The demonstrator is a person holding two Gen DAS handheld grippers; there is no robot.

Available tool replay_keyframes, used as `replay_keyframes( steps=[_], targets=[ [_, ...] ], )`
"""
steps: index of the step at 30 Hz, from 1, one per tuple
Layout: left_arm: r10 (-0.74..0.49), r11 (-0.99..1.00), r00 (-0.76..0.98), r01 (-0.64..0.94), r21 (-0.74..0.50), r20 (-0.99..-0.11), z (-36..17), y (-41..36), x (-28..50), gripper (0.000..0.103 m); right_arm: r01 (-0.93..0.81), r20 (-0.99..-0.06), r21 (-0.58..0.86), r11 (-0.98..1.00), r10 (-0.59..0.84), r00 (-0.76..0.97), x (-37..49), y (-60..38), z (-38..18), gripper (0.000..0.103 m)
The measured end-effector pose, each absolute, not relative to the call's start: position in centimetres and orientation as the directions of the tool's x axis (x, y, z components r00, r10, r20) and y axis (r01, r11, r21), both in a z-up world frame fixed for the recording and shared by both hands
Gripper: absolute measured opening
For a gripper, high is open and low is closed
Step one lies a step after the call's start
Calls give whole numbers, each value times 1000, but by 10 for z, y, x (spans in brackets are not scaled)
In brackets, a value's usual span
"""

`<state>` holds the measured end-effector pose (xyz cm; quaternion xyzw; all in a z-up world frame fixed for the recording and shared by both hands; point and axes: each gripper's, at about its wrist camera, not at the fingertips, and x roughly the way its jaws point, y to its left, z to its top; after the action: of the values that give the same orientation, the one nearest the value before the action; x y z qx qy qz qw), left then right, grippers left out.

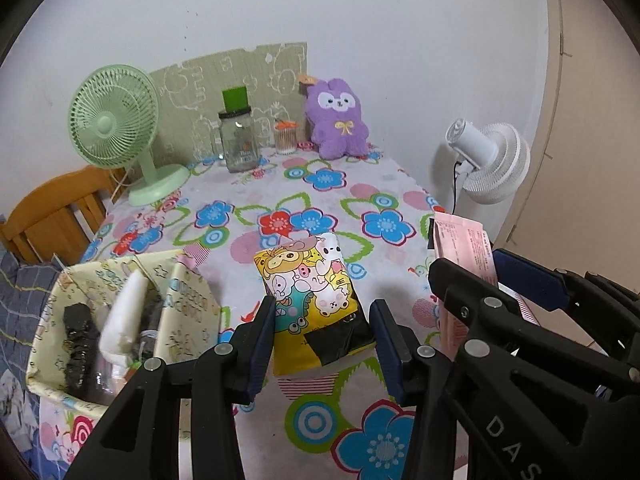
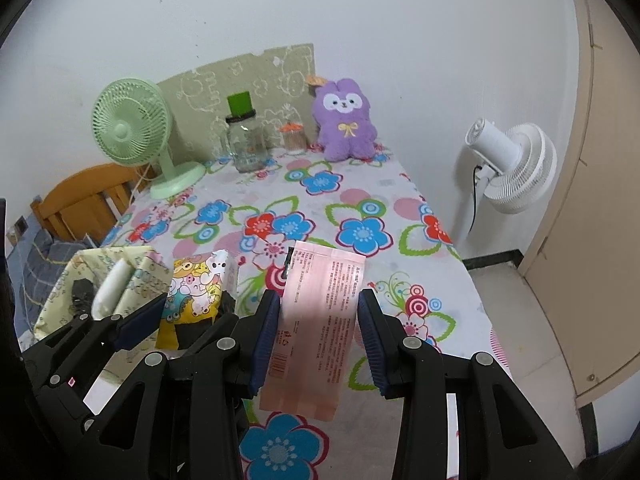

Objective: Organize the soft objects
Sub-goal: 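Carry the snack box with left tool and pink card with right tool to the box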

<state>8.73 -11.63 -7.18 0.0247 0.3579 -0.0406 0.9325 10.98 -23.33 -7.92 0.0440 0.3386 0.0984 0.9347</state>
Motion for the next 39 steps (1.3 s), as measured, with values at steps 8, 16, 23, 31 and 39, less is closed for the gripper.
replay_keyframes(
  steps=[8,16,23,31,39],
  targets=[
    [-53,995,766,93,28,-641,-52,-106,70,48,-189,-589,150,971,241,771,91,-223,-58,44],
    [-39,995,792,84,46,-609,-34,-92,62,48,-208,-562,155,966,260,785,81,-212,-40,43],
    [-21,996,805,70,59,-593,-26,-73,61,48,-226,-543,160,961,277,793,78,-193,-28,43],
    [3,996,800,49,71,-601,-27,-49,63,48,-257,-547,148,955,296,783,82,-167,-26,43],
    [27,997,791,19,69,-611,-31,-26,65,48,-289,-560,126,949,309,769,88,-139,-26,43]
  ],
)
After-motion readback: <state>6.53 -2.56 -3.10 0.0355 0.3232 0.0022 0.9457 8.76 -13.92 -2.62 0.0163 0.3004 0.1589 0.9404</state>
